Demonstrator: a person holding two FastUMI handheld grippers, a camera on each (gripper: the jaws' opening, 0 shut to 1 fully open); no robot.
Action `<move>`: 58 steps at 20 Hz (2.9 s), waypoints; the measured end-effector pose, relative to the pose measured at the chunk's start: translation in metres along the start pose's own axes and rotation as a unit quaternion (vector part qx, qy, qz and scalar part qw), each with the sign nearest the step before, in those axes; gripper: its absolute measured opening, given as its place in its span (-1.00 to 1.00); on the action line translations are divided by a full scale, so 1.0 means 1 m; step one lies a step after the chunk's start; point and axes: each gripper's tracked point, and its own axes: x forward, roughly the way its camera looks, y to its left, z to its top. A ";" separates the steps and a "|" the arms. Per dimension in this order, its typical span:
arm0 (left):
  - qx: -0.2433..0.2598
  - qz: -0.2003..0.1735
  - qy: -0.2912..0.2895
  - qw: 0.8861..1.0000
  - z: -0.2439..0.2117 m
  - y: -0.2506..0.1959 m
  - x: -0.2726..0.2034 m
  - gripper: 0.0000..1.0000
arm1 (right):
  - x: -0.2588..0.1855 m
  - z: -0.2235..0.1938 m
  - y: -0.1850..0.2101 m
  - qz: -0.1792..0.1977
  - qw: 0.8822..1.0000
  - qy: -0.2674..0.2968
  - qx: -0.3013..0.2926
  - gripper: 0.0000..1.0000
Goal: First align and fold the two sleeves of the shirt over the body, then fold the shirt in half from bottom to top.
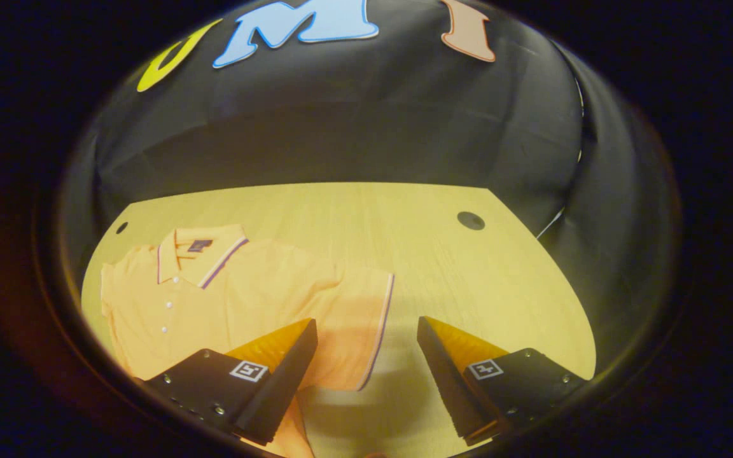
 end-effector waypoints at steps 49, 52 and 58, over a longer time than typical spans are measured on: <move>-0.035 -0.019 0.033 0.999 -0.039 0.041 0.014 0.97 | -0.030 0.007 0.143 0.150 0.983 -0.002 -0.106 -0.12; -0.042 -0.044 0.038 0.997 -0.047 0.040 0.035 0.97 | -0.052 0.012 0.144 0.141 0.984 -0.018 -0.103 0.71; -0.055 -0.100 0.066 0.991 -0.083 0.039 0.098 0.91 | -0.124 0.033 0.146 0.107 0.988 -0.083 -0.069 0.95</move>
